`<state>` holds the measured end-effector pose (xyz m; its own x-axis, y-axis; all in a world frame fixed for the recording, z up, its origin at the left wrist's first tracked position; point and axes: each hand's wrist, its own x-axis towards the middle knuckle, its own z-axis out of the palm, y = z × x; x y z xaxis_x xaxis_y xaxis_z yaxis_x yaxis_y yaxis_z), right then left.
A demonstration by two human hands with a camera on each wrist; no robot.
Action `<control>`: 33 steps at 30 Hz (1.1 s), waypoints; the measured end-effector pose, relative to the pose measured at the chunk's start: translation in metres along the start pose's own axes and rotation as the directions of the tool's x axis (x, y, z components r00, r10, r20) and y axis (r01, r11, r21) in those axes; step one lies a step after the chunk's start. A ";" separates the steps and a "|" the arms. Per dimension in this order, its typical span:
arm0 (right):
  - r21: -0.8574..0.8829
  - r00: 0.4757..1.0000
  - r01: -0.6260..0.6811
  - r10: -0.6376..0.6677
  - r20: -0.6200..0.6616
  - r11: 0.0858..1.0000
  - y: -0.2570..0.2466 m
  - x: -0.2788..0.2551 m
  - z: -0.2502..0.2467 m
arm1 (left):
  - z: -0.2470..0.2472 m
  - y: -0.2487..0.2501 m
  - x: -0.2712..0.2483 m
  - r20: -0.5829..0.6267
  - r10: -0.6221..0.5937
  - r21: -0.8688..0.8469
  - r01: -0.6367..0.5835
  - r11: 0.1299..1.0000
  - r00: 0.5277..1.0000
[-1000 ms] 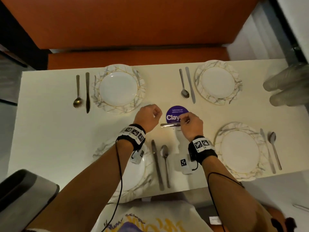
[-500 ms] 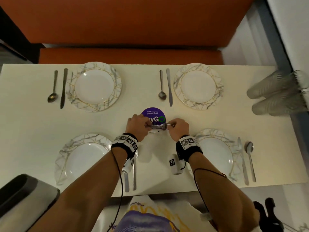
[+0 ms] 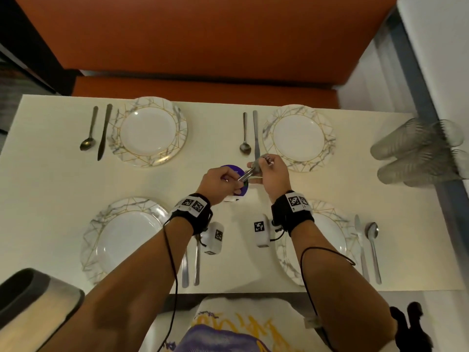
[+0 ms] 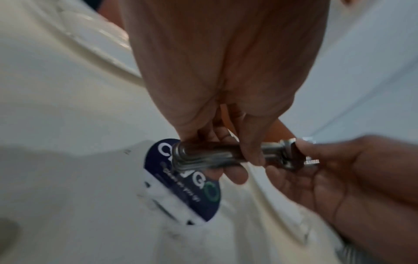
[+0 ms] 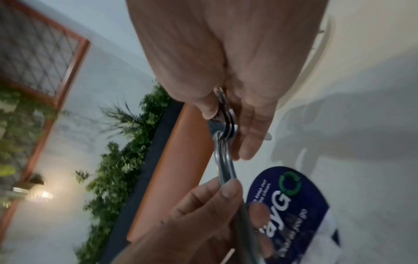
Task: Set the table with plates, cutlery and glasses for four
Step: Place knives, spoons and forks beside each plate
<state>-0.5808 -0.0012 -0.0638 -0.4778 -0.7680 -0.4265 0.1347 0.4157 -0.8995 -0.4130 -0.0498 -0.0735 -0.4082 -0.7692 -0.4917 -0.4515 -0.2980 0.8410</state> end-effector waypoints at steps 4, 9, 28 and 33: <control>0.082 0.996 0.028 -0.035 0.085 0.996 -0.014 -0.015 0.000 | -0.006 0.009 -0.011 0.053 -0.027 -0.198 0.037 0.979 0.998; 0.061 0.998 0.053 -0.054 0.015 0.997 -0.015 -0.035 0.012 | -0.021 0.013 -0.036 0.097 -0.014 -0.265 0.039 0.963 0.995; 0.075 0.999 0.034 -0.036 0.018 0.997 0.016 -0.133 0.164 | -0.146 -0.078 -0.135 -0.039 -0.015 -0.289 0.003 0.957 0.999; 0.049 0.994 0.022 -0.027 0.105 0.999 0.022 -0.154 0.212 | -0.191 -0.116 -0.160 -0.130 -0.068 -0.396 0.011 0.918 0.989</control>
<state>-0.3204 0.0226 -0.0384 -0.3871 -0.8260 -0.4097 0.1667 0.3743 -0.9122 -0.1443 -0.0001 -0.0494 -0.2704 -0.8141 -0.5140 -0.1044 -0.5059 0.8562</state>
